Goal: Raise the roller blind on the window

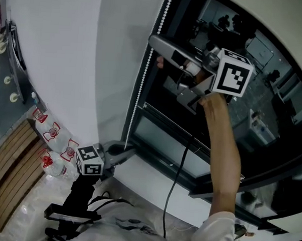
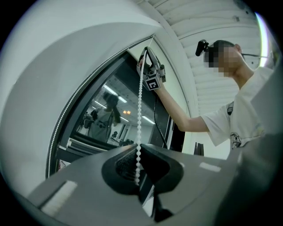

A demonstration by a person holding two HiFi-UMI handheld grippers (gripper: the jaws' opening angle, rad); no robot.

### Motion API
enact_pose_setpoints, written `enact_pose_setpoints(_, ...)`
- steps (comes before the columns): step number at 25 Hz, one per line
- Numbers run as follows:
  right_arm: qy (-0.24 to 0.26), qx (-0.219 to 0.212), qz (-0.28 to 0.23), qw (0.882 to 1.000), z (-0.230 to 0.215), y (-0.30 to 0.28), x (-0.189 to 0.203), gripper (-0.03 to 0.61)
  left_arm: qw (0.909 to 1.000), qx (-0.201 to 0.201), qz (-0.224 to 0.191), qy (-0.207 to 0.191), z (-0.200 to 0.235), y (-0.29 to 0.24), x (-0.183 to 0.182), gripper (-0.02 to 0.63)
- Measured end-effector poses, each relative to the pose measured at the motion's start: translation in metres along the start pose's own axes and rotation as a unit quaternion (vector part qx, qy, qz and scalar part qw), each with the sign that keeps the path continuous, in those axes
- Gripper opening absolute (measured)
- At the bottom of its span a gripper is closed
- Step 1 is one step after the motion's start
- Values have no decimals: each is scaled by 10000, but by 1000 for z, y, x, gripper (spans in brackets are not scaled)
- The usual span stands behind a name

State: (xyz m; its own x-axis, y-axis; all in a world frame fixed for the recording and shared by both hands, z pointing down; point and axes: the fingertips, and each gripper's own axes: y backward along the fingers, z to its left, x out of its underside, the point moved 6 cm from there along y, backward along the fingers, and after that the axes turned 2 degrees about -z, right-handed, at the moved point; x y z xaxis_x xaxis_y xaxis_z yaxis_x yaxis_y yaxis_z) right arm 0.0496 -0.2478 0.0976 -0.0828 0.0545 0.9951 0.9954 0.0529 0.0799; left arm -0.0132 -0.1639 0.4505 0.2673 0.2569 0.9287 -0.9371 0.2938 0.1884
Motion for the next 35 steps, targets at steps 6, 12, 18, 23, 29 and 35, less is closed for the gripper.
enact_pose_setpoints(6, -17, 58, 158, 9999, -1, 0, 9, 3, 10000, 29, -24, 17, 0, -6, -6, -2)
enact_pose_setpoints(12, -139, 131, 201, 9996, 0, 4, 33, 3, 10000, 69, -16, -23, 0, -5, -4, -2)
enact_pose_setpoints(18, -157, 207, 390, 9989, 6, 0, 57, 3, 9999, 119, 2, -7, -3, -4, -8, -2)
enact_pose_setpoints(23, -302, 203, 582, 9976, 6, 0, 82, 3, 9999, 117, 16, 0, -2, -7, -11, -2)
enact_pose_setpoints(29, -461, 258, 870, 9948, 5, 1, 119, 3, 10000, 84, -26, -8, -1, -8, -12, -2)
enact_pose_setpoints(35, -713, 282, 1302, 9885, 9, -2, 183, 3, 10000, 52, -22, 3, 0, -6, -8, -2)
